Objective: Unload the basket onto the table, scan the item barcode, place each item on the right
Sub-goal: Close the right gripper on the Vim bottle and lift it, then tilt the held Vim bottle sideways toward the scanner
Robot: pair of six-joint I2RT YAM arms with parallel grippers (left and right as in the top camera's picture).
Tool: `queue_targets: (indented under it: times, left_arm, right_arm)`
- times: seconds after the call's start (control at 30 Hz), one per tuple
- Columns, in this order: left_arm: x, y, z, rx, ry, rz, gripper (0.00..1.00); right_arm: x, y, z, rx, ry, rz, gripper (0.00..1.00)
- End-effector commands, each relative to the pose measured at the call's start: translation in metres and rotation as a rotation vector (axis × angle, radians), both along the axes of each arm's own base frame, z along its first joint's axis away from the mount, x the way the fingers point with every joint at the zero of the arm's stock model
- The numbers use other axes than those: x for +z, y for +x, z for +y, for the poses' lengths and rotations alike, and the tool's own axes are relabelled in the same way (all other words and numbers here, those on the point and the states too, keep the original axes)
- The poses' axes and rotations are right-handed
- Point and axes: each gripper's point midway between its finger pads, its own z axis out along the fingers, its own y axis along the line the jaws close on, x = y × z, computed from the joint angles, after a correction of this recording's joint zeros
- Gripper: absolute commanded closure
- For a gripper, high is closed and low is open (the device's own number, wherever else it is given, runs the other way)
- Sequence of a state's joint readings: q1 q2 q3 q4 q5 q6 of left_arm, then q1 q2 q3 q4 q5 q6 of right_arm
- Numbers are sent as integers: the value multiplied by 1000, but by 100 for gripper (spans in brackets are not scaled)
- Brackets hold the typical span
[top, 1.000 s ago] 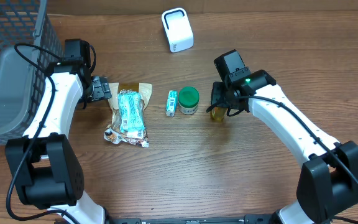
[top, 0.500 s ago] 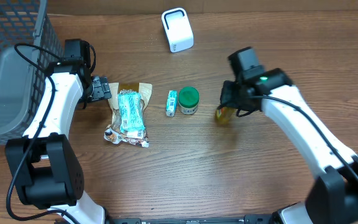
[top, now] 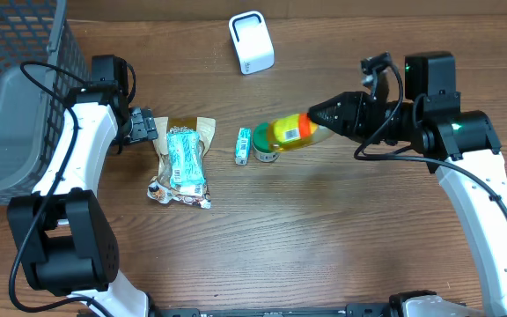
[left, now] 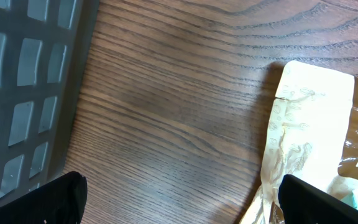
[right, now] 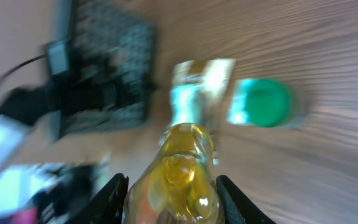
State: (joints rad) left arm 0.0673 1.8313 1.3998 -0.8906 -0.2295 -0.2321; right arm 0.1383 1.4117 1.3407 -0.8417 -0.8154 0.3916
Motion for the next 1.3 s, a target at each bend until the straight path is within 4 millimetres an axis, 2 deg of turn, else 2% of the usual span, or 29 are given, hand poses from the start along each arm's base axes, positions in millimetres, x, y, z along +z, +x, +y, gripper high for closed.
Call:
queue_targets:
  times: [0.0,0.27,1.27]
  left_arm:
    - [3,1,3,1,14,-6,0]
    - [3,1,3,1,14,-6,0]
    - [3,2,1,-3,14,-6,1]
  right_arm:
    - [50,-28,23,200,221,-53,76]
    - [59,-38,28,258,282,-48,76]
    - [58,-39,27,255,281,-35,76]
